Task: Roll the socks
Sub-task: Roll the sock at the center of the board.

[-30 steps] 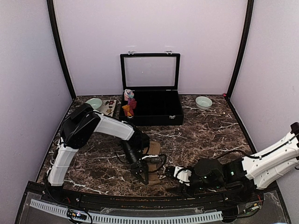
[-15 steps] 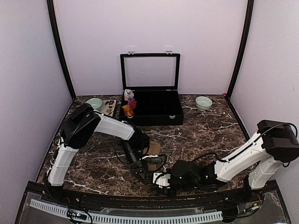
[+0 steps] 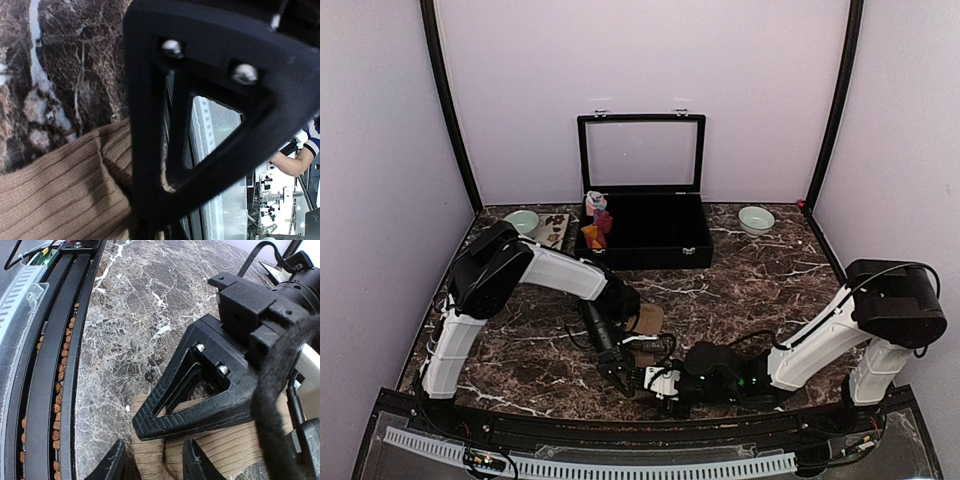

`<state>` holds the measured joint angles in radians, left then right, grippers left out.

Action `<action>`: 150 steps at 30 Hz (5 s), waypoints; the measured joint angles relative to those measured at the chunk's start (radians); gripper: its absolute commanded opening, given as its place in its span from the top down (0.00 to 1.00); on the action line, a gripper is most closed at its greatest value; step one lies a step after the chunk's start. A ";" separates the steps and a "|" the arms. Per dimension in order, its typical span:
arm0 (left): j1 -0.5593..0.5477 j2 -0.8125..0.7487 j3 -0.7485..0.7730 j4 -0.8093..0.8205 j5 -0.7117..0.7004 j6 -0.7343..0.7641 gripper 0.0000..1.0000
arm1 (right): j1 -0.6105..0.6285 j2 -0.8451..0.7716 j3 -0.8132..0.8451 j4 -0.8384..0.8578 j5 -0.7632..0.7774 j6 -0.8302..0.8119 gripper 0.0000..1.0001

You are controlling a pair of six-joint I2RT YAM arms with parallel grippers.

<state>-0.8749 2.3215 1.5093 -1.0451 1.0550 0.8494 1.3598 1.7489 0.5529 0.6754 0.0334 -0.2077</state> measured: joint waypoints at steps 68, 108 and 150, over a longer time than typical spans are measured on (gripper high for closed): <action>-0.262 -0.909 -0.626 0.508 -0.842 0.119 0.56 | -0.250 0.200 0.158 -0.048 -0.538 0.750 1.00; -0.307 -0.679 -0.630 0.784 -0.991 0.095 0.68 | -0.275 0.220 0.108 0.055 -0.561 0.856 1.00; -0.156 -0.454 -0.401 0.642 -0.647 -0.046 1.00 | -0.072 -0.493 -0.201 -0.449 0.228 0.819 0.01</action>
<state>-1.0309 1.8675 1.1088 -0.4026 0.4080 0.8032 1.2877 1.2556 0.3519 0.2268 0.2611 0.6109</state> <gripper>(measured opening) 0.029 0.994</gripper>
